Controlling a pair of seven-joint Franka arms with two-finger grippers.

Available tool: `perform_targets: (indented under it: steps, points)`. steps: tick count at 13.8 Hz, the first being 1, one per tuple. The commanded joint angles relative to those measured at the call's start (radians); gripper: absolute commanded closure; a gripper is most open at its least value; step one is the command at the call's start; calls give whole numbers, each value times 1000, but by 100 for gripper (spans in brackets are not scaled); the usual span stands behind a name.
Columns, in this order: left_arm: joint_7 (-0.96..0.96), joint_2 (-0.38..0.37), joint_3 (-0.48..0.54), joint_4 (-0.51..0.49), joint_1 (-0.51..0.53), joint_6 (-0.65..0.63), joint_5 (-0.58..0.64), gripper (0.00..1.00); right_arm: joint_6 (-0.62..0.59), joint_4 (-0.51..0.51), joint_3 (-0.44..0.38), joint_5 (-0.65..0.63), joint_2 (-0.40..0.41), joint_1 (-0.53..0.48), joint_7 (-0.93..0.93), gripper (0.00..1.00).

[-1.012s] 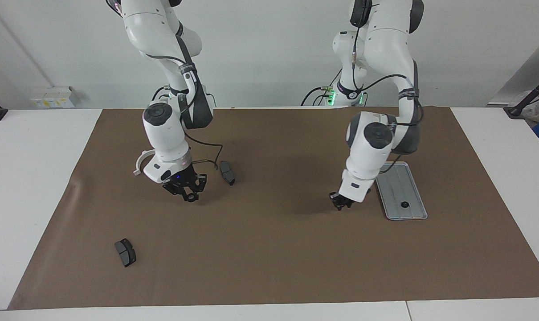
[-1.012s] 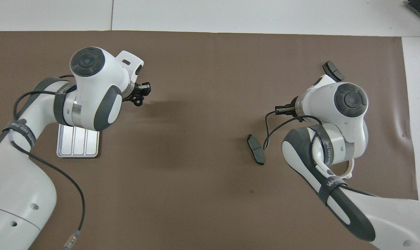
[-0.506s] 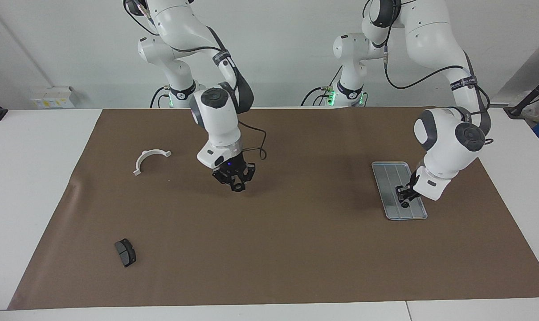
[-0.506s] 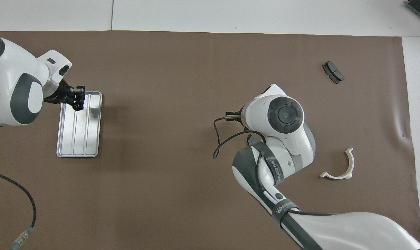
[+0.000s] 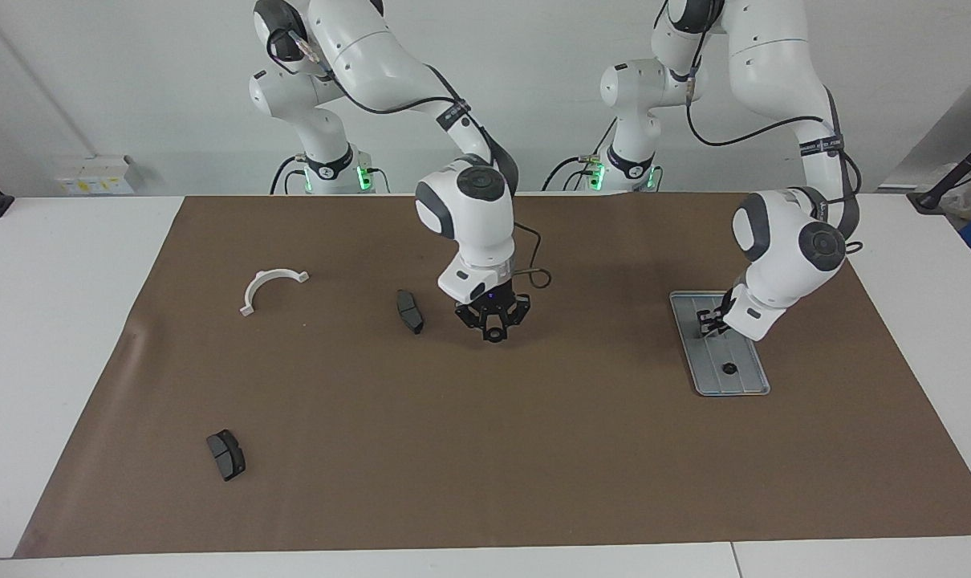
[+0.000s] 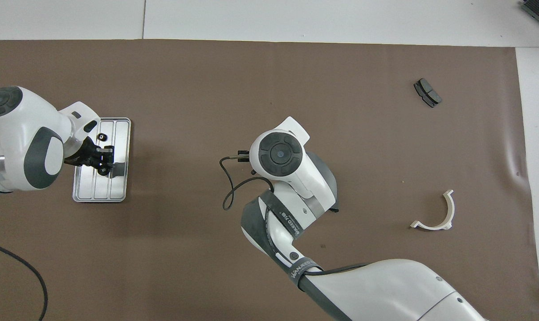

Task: Pick bearing gear from pile to tray

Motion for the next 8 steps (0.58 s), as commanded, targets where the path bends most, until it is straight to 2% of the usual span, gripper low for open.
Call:
perform_targets:
  steps: [1,2,3,4,5,6,8]
  points:
    - [0,-43,3,-53,-11,39,2,71,-17,59,-2,-20,63,27,31,100]
    - [0,-42,3,-50,-11,51,1,60,-14,55,-2,-25,63,24,31,99]
    - [1,-39,3,-44,-11,66,-2,54,-17,50,-2,-28,63,25,31,91]
    - [1,-37,3,-41,-11,89,-2,48,-17,49,-1,-28,63,24,31,41]
    - [3,-36,3,-38,-12,106,-2,37,-20,44,-2,-28,61,22,31,6]
    - [1,-34,3,-34,-17,118,-2,34,-19,41,-2,-29,61,24,31,0]
    - [-31,-20,-9,23,-26,132,-59,34,-18,50,-4,-29,61,17,31,0]
